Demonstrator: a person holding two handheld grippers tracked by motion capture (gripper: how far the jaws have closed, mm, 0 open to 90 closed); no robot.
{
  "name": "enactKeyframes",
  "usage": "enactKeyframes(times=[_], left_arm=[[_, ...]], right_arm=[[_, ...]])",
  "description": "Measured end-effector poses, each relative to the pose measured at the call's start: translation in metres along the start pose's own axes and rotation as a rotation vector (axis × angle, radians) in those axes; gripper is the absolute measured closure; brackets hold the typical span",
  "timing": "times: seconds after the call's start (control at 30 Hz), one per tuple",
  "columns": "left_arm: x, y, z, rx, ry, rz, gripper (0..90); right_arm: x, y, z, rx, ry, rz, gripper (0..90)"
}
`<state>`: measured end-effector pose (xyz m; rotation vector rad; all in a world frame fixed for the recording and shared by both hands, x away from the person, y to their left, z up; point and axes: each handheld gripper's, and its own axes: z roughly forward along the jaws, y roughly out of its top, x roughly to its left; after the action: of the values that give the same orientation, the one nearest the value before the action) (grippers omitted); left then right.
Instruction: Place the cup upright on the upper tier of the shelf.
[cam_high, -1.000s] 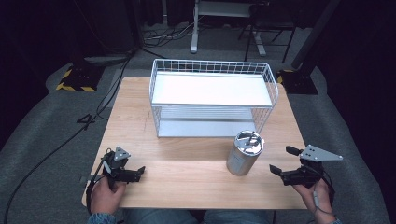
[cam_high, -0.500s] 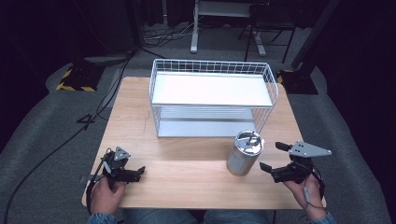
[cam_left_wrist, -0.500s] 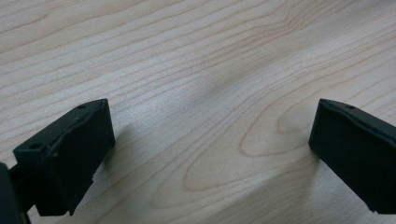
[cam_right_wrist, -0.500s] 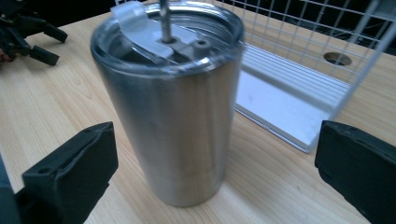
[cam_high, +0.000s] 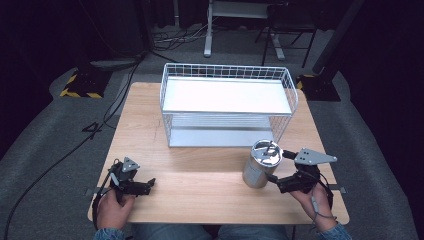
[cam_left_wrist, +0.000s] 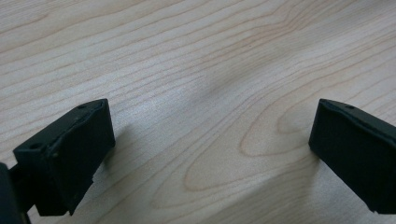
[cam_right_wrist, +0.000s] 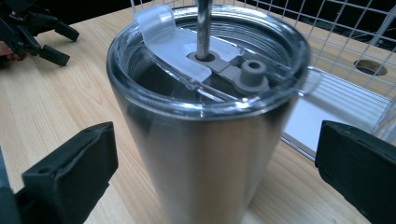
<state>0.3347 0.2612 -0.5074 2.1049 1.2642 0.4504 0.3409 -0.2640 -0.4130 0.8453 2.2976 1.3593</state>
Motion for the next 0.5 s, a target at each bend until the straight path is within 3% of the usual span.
enactKeyframes(times=[0.5], left_arm=[[0.0, 0.0, 0.0, 0.003, -0.001, -0.003, 0.6]], right_arm=[[0.0, -0.001, 0.026, -0.021, 0.033, 0.032, 0.0]])
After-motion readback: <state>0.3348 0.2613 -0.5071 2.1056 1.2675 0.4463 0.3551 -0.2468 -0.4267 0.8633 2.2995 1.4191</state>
